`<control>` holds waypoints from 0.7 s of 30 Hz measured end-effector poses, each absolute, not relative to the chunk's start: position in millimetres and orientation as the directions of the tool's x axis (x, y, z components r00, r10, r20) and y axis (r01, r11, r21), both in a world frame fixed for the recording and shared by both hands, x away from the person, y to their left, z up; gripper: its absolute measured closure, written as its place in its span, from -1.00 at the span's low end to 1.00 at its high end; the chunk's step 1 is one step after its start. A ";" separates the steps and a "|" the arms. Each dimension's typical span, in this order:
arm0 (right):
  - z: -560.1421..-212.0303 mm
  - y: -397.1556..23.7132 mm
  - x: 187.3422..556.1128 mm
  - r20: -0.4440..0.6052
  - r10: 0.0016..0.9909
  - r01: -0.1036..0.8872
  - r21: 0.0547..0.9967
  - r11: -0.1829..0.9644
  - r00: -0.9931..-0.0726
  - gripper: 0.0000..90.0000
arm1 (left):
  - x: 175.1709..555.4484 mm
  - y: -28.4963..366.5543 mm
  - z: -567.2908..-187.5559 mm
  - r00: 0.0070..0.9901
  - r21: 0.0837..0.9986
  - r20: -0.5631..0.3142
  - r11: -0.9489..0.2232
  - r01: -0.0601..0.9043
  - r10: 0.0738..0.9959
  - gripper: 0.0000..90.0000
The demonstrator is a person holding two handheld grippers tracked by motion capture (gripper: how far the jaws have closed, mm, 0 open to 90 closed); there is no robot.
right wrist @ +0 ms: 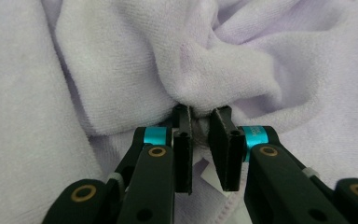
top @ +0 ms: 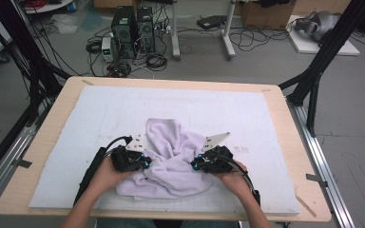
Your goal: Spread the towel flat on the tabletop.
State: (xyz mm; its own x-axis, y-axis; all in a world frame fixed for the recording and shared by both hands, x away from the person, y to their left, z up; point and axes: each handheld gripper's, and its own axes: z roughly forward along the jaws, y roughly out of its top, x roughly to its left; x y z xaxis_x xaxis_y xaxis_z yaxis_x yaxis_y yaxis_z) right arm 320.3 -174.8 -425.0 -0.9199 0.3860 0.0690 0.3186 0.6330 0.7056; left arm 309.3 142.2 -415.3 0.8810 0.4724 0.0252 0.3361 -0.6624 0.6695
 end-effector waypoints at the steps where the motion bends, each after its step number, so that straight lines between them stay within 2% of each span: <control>1: -423.3 -175.8 319.6 0.064 0.388 0.316 0.708 0.632 -0.920 0.78 | 306.5 146.4 -413.4 0.876 0.681 0.025 -0.649 0.338 0.482 0.90; 8: -412.3 -188.2 314.3 0.027 0.390 0.291 0.714 0.637 -0.920 0.80 | 295.1 167.3 -407.0 0.861 0.713 0.009 -0.607 0.351 0.508 0.90; 12: -405.8 -205.7 314.5 0.038 0.429 0.318 0.729 0.605 -0.902 0.81 | 291.5 174.5 -399.3 0.864 0.732 -0.005 -0.587 0.346 0.503 0.88; 13: -405.0 -209.3 315.2 0.039 0.434 0.322 0.731 0.602 -0.900 0.81 | 292.1 175.1 -397.3 0.867 0.737 -0.010 -0.582 0.343 0.498 0.83; 14: -404.6 -212.5 315.8 0.050 0.436 0.329 0.735 0.593 -0.899 0.79 | 293.1 174.8 -395.4 0.864 0.742 -0.016 -0.573 0.348 0.504 0.59; 16: -404.7 -211.8 315.3 0.051 0.433 0.328 0.733 0.596 -0.900 0.75 | 296.7 172.4 -391.8 0.857 0.756 -0.027 -0.551 0.354 0.514 0.51; 18: -406.0 -209.2 314.9 0.046 0.434 0.326 0.733 0.597 -0.900 0.61 | 301.4 168.3 -388.8 0.861 0.767 -0.030 -0.541 0.346 0.508 0.42; 21: -409.6 -204.6 315.5 0.067 0.426 0.335 0.730 0.596 -0.902 0.37 | 312.3 157.6 -387.9 0.863 0.774 -0.035 -0.532 0.342 0.504 0.41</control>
